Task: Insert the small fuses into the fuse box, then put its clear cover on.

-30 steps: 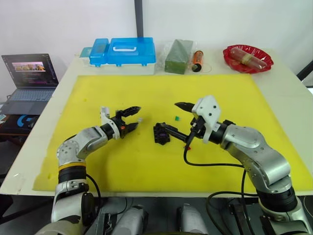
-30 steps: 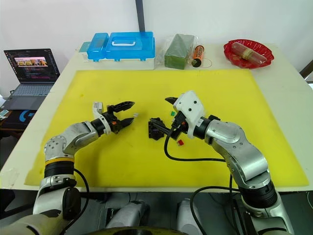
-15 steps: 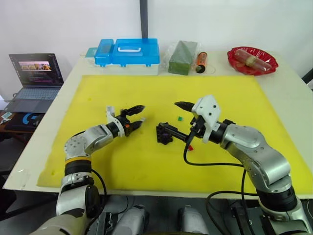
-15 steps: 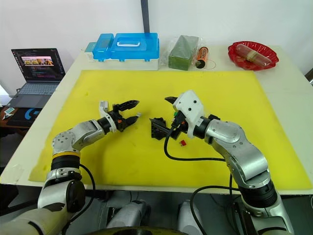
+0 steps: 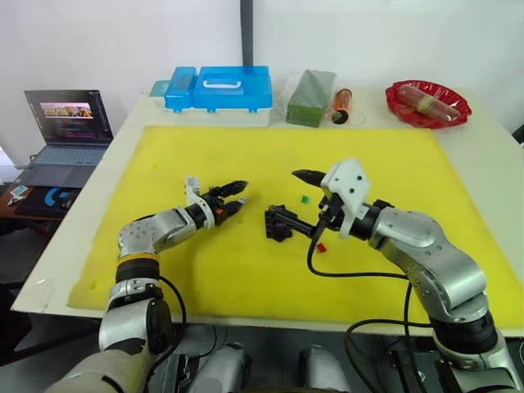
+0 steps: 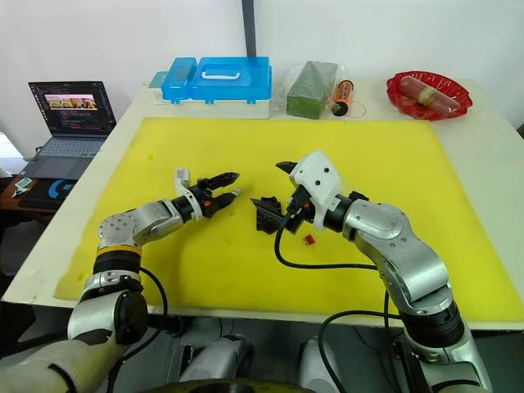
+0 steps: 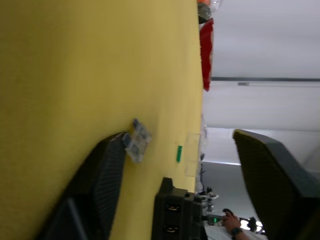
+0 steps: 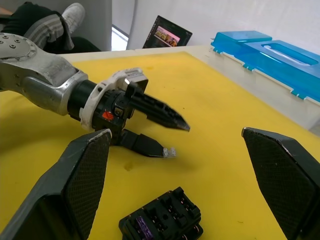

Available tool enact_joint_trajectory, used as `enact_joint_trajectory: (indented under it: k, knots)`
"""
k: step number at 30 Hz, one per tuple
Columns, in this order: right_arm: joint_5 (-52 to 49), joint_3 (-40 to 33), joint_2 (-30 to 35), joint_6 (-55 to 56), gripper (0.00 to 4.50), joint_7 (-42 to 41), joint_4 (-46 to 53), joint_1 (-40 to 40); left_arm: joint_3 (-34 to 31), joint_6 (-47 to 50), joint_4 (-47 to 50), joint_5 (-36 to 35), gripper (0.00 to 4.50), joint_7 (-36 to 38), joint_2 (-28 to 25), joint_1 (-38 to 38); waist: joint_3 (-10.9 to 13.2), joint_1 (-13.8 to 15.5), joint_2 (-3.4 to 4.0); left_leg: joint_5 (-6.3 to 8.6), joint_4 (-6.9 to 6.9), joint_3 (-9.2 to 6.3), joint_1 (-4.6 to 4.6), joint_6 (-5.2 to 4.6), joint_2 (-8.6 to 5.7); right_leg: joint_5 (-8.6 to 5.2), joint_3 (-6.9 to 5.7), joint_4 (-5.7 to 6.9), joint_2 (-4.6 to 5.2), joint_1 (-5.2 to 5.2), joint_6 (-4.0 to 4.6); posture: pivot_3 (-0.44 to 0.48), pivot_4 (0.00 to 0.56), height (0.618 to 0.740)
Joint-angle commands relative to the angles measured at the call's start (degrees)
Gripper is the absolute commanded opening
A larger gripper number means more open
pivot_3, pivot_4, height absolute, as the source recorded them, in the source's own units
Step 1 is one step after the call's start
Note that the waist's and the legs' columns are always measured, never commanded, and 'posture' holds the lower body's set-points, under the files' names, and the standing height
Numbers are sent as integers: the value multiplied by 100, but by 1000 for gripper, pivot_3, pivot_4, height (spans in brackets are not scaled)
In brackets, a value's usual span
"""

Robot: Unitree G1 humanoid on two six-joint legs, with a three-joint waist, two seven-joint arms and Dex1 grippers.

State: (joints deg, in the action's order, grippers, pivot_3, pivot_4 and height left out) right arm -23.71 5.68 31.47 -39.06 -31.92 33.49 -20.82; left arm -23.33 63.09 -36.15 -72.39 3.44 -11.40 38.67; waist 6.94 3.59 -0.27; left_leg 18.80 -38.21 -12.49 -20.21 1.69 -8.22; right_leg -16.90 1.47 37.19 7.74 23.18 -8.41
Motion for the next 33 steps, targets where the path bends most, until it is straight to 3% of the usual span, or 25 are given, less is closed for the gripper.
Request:
enact_joint_trajectory:
  k: [1,7,16,21,24,28,31,33]
  knots:
    - [29,-58,-25,81,4500,27,170,-145,-52,-159,-376,492,1977,-97,67,-176,-2,-5,3,0,1,0,0,0,0,0,0,0,0,1,0,0,150,740]
    - [72,-22,-43,91,4500,10,106,-201,-170,-252,-263,801,25,-207,127,-297,-22,-24,28,0,7,2,3,0,5,0,0,0,-2,2,0,0,150,740]
    - [101,-37,-49,97,4500,-11,40,-218,-343,-86,50,804,25,-136,112,-505,-36,-139,49,0,15,2,9,1,10,-1,0,0,-6,1,-1,0,150,740]
    - [91,-62,-57,96,4500,-2,36,-212,-422,341,265,549,25,403,-175,-309,-31,-158,41,0,16,3,0,1,12,-1,1,0,-8,13,-1,0,150,740]
    - [-9,-143,25,71,4500,-115,65,-157,-131,869,352,600,25,1349,-784,44,-16,-209,23,-1,20,2,-14,2,16,-1,1,2,-12,30,0,0,150,740]
    - [-257,-293,332,24,4500,-549,141,-6,1227,1096,493,1403,25,3393,-1839,607,36,-320,-22,-4,28,-4,-28,7,15,-1,-3,6,-14,46,0,0,150,740]
    - [-450,-378,628,2,4500,-941,106,42,3048,718,649,2378,25,5727,-2664,1304,64,-317,-29,-3,34,-4,-33,6,7,-1,-5,-6,-7,48,1,0,150,740]
    - [-537,-427,841,6,4500,-1187,87,99,4445,-101,699,3317,25,7594,-3109,1906,74,-303,-28,-2,37,-8,-36,5,6,0,-10,-14,-7,46,1,0,150,740]
